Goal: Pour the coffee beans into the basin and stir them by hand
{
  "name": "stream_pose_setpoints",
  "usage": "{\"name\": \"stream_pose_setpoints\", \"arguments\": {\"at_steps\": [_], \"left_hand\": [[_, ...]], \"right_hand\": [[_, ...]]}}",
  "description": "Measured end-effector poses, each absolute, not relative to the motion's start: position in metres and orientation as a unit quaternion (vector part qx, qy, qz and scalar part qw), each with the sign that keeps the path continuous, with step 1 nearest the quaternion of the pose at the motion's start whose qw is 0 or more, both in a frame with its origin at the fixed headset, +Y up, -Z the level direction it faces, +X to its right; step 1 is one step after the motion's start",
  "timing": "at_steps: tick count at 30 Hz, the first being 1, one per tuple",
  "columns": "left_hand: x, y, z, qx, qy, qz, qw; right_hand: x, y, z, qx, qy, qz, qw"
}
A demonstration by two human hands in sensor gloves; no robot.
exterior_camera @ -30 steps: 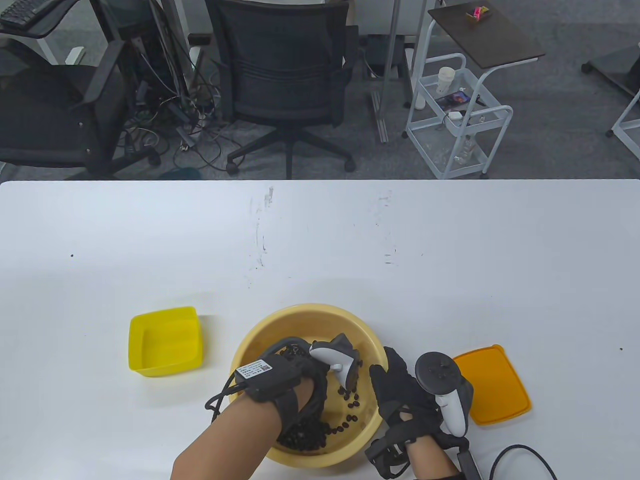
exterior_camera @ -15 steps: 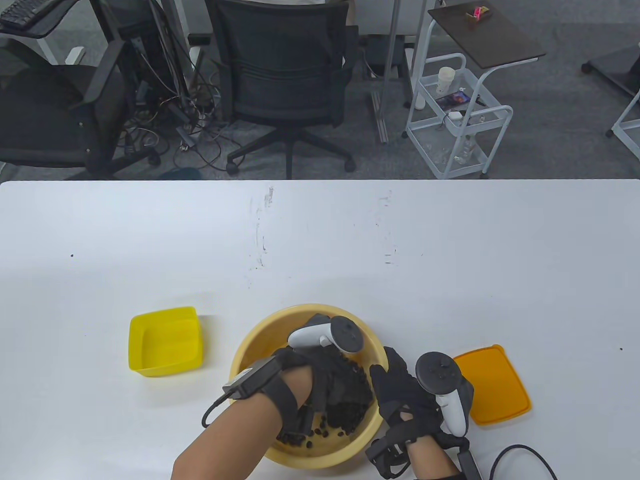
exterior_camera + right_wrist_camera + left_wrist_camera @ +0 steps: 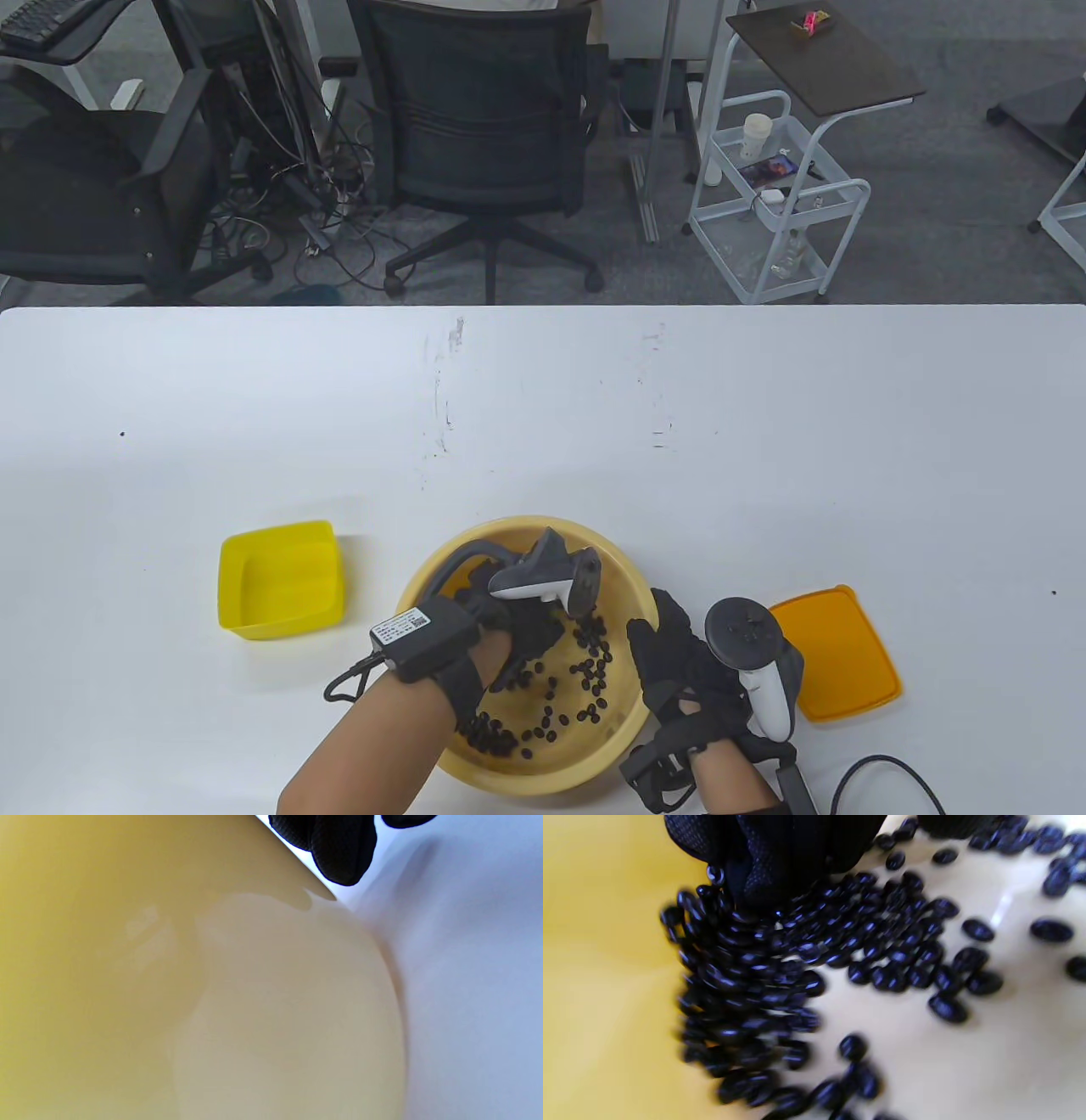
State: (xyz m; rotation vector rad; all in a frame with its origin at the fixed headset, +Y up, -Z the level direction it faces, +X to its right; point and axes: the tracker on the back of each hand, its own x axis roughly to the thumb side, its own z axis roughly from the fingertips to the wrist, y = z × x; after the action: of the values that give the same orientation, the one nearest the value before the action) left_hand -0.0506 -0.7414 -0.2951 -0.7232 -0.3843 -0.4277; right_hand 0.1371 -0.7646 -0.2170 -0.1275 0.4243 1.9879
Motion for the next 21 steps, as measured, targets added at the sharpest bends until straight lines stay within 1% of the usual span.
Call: {"name": "stream_pose_setpoints", "arguments": {"at_steps": [2,4,8,11,14,16,18,21], "left_hand": [[-0.05,-0.743,-0.294,-0.372,-0.165,-0.238,0.882],[-0.048,-0.747,-0.292,-0.409,-0.15,-0.259,0.862],[-0.045,-0.753,-0.287,-0.423,-0.155,-0.297,0.842],[-0.045,-0.76,-0.284,-0.47,-0.15,-0.306,0.814],[-0.045,-0.769,-0.279,-0.526,-0.162,-0.268,0.791],[-0.045,-0.774,-0.276,-0.566,-0.175,-0.216,0.776],[-0.044,-0.777,-0.274,-0.595,-0.189,-0.146,0.767],[-0.039,-0.78,-0.27,-0.62,-0.215,-0.042,0.754]], "right_hand": [[0.137,-0.765,-0.217,-0.054,0.177,0.831,0.524],[0.137,-0.765,-0.217,-0.054,0.177,0.831,0.525],[0.137,-0.765,-0.217,-0.053,0.178,0.83,0.525],[0.137,-0.765,-0.217,-0.053,0.178,0.831,0.525],[0.137,-0.765,-0.217,-0.053,0.178,0.831,0.525],[0.137,-0.765,-0.217,-0.053,0.178,0.831,0.525],[0.137,-0.765,-0.217,-0.053,0.179,0.83,0.525],[0.137,-0.765,-0.217,-0.053,0.178,0.831,0.525]]}}
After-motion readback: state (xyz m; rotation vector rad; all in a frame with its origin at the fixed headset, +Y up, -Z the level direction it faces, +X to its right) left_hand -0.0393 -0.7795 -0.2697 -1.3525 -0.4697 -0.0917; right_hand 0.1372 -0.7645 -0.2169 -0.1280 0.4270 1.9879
